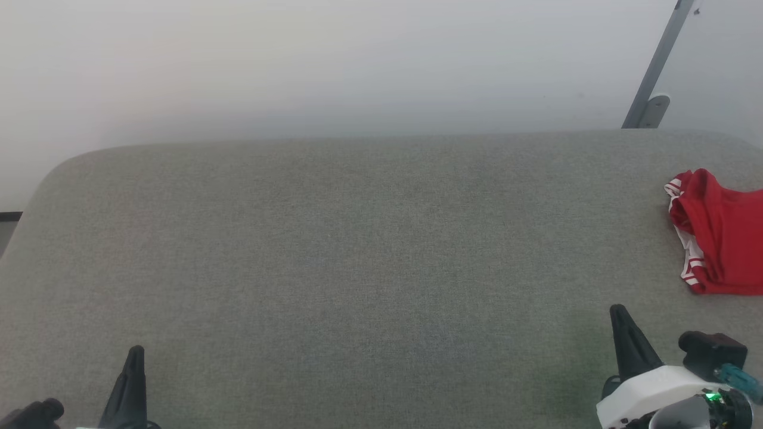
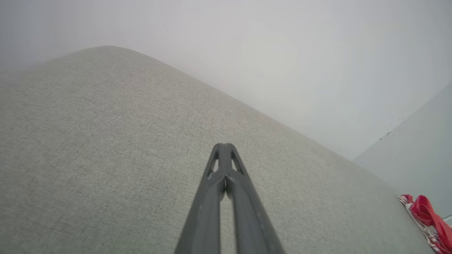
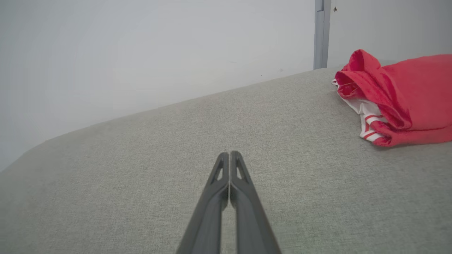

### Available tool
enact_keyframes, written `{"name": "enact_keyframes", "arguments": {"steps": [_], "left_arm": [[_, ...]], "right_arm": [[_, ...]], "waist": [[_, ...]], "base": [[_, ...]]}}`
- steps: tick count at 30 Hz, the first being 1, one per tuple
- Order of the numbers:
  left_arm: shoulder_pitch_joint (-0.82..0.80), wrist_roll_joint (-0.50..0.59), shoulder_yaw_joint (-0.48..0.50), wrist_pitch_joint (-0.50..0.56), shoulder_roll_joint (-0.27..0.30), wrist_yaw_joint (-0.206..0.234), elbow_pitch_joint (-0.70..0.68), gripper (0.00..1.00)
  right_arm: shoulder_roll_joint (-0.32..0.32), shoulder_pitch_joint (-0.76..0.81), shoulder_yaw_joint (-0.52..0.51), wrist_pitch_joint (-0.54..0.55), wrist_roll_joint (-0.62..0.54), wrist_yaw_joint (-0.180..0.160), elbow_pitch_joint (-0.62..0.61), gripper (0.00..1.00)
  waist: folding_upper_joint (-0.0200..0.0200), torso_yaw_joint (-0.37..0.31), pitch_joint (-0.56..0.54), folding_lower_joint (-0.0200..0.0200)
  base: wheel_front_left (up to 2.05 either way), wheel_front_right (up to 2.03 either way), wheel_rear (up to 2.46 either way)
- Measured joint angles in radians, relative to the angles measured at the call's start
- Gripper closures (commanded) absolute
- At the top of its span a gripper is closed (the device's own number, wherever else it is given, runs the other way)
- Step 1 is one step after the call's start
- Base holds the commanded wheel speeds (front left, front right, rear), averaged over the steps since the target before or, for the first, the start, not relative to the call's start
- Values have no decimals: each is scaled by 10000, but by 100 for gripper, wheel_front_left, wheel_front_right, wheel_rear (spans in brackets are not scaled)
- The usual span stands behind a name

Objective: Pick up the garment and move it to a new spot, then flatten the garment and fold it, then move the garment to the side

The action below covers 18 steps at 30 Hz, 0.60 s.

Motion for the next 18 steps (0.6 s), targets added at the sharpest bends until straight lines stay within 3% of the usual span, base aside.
{"name": "enact_keyframes", "arguments": {"steps": [18], "left_arm": [[-569, -2040, 15, 713, -454, 0, 163, 100]], "right_arm": [[115, -121, -165, 696, 3005, -2, -213, 100]], "waist": [[0, -19, 5, 0]], "base": [[0, 0, 0]]}}
